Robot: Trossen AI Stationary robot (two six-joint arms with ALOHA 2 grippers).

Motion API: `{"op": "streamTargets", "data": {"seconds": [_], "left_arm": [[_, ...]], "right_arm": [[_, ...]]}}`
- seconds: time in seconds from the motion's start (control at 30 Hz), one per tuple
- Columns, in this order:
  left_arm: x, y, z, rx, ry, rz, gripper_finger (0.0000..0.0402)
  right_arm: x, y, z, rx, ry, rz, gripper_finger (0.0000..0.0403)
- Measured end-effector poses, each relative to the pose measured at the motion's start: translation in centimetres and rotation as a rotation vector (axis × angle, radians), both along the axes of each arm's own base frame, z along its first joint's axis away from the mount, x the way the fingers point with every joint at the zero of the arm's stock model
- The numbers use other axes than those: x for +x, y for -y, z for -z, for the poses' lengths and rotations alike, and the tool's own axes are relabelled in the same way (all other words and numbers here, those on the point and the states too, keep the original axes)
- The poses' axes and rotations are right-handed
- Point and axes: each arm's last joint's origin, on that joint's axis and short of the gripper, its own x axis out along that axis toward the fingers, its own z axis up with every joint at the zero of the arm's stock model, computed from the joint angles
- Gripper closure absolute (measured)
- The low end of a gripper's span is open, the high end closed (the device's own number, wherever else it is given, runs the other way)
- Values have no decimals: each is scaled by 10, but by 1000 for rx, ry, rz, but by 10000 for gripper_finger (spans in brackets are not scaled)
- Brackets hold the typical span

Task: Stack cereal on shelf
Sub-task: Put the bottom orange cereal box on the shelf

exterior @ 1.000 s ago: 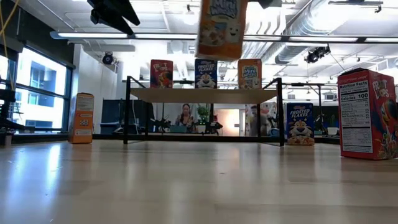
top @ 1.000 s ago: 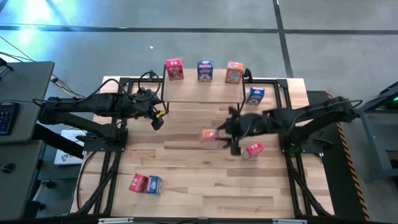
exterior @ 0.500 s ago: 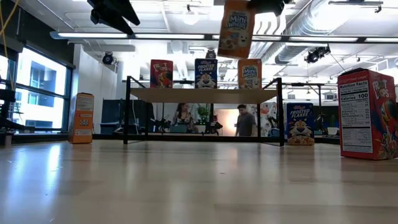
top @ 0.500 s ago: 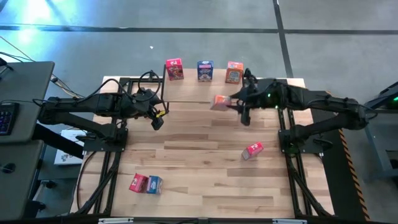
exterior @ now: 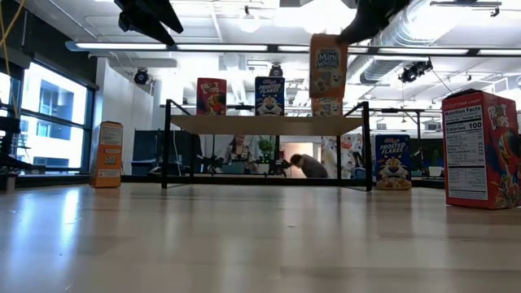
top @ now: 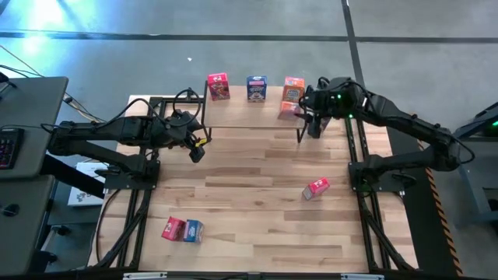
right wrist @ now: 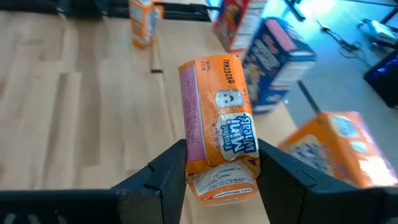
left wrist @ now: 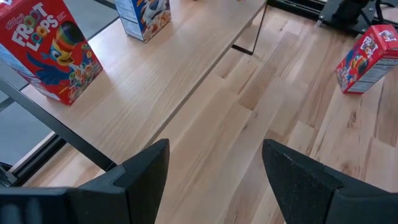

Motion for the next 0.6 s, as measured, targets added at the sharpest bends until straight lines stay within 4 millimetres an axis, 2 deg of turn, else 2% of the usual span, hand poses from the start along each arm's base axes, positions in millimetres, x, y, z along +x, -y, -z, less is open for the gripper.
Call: {"op": "streamTargets", "data": {"seconds": [0.4,0.6], "left_arm": [[0,0,0,0,0,0,153],[0,0,0,0,0,0,153]], "right_arm": [[-17,26,3,-12,-29,-3,242],[-16,37,8,19,-35,-31,242]]}}
